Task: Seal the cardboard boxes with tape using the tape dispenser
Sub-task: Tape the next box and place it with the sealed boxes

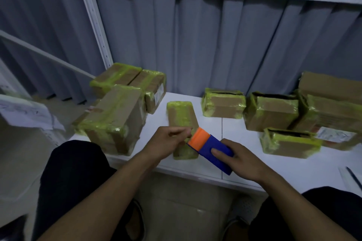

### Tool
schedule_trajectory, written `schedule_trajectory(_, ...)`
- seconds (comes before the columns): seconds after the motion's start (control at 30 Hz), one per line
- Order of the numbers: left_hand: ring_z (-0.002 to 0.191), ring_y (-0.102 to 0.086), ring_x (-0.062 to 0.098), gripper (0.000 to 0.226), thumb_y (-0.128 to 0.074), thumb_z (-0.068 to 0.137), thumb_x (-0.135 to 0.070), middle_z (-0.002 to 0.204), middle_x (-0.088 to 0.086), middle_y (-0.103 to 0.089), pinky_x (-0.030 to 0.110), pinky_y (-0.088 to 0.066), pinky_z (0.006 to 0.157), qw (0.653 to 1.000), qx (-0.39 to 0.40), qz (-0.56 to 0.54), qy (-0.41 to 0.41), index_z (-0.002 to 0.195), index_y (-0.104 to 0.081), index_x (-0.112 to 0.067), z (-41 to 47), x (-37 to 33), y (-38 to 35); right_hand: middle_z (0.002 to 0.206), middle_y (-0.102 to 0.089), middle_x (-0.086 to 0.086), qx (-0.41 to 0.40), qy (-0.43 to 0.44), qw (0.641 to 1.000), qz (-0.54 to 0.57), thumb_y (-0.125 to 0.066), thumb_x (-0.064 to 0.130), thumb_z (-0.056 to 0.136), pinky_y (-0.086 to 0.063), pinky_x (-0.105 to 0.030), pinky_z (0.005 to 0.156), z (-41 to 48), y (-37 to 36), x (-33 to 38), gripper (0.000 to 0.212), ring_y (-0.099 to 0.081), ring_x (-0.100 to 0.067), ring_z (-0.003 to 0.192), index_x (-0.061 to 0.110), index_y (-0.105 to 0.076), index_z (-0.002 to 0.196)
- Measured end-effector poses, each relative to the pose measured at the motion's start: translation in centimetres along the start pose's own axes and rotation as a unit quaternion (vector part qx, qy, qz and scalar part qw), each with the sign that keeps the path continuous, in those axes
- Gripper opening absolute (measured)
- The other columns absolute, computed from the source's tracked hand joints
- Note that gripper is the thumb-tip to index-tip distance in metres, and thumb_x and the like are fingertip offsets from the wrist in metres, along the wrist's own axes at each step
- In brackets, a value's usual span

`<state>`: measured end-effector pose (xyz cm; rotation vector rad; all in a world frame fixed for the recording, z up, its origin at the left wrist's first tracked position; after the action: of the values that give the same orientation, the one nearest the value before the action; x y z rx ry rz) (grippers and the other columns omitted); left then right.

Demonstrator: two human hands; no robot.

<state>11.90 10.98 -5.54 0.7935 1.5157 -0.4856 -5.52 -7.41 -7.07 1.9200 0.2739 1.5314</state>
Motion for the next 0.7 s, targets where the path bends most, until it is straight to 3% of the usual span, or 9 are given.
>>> schedule_trajectory(0.13,0.092,-0.069,0.001,0.018,-0.074,0.088,-0.024,0.100,-0.009,-0.076,0.016,-0.052,0.071,0.999,0.013,-0.050,-0.001,0.105,-0.078,-0.021,-0.8,-0.3,0.3,0.086,-0.068,-0.003,0.021,0.021,0.999,0.043,-0.061,0.055,0.094,-0.050,-0.035,0.070,-0.3,-0.3,0.2,0.036,-0.066,-0.026,0.076,0.020,-0.064,0.096)
schedule_trajectory(0.23,0.095,-0.067,0.000,0.024,-0.077,0.085,-0.032,0.102,-0.016,-0.074,0.020,-0.054,0.076,0.999,-0.036,-0.017,-0.010,0.109,-0.077,-0.029,-0.6,0.1,0.6,0.088,-0.069,-0.001,0.029,0.030,0.997,0.059,-0.060,0.054,0.092,-0.051,-0.032,0.071,-0.4,-0.6,0.7,0.035,-0.067,-0.023,0.077,0.020,-0.063,0.099)
schedule_trajectory(0.37,0.106,-0.066,0.006,0.035,-0.076,0.084,-0.040,0.114,-0.012,-0.071,0.033,-0.056,0.091,0.999,-0.026,-0.035,0.031,0.117,-0.073,-0.032,-0.4,0.8,0.5,0.088,-0.069,0.003,0.034,0.034,0.997,0.067,-0.060,0.052,0.091,-0.052,-0.028,0.071,-0.4,-0.7,1.0,0.032,-0.068,-0.018,0.077,0.021,-0.063,0.100)
schedule_trajectory(0.53,0.096,-0.071,0.012,0.016,-0.075,0.087,-0.024,0.099,-0.001,-0.076,0.029,-0.057,0.085,0.996,-0.024,-0.080,0.041,0.101,-0.078,-0.017,-0.3,0.4,0.5,0.090,-0.070,0.003,0.032,0.030,0.997,0.066,-0.061,0.052,0.092,-0.053,-0.031,0.072,-0.2,-0.7,0.9,0.032,-0.069,-0.019,0.079,0.022,-0.064,0.102)
schedule_trajectory(0.7,0.087,-0.071,0.009,0.007,-0.074,0.088,-0.026,0.090,-0.006,-0.076,0.024,-0.056,0.073,0.997,-0.055,-0.047,0.031,0.093,-0.078,-0.024,0.0,0.8,0.7,0.087,-0.069,0.003,0.024,0.027,0.998,0.050,-0.061,0.053,0.091,-0.052,-0.028,0.069,0.1,-0.9,1.0,0.033,-0.068,-0.017,0.075,0.021,-0.063,0.098)
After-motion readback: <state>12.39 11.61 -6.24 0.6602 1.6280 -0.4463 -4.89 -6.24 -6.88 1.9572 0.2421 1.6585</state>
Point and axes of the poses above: each hand's wrist, its own z-axis towards the middle knuckle, its own y-axis out of the back of the hand, x = y × z, the point moved 1 cm from there along z, towards the middle knuckle
